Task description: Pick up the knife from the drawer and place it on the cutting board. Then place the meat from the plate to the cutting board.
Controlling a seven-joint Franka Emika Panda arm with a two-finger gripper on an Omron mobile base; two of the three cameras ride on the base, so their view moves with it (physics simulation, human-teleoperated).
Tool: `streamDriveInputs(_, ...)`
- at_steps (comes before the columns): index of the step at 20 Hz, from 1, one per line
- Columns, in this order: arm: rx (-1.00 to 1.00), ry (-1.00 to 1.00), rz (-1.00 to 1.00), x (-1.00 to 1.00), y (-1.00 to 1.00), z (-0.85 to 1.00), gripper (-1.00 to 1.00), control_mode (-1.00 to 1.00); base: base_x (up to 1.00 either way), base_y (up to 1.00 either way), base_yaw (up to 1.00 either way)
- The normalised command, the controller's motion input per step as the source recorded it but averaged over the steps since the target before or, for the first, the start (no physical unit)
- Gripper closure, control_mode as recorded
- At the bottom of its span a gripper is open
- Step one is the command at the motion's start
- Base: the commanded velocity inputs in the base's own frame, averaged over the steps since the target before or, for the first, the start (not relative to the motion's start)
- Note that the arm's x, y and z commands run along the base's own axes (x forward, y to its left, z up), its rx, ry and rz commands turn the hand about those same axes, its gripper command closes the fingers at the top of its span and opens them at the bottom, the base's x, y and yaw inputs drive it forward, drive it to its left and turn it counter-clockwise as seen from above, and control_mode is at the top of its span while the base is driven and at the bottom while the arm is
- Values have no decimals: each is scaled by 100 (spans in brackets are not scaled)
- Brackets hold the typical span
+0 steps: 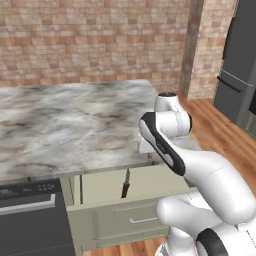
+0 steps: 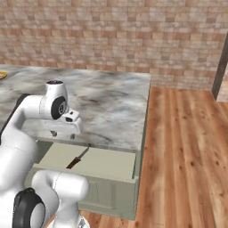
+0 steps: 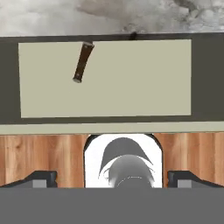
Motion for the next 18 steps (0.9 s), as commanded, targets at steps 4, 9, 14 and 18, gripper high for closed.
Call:
streamDriveInputs(4,7,25,1,0,1,-52,-100,-100,0,0,0)
streamDriveInputs(9,1,10,6,-4,6,-46,-100,-100,0,0,0)
streamDriveInputs(14,2,0,4,-10,21,-24,-100,-100,0,0,0)
streamDriveInputs(18,2,3,2,-5,28,-20,-100,-100,0,0,0)
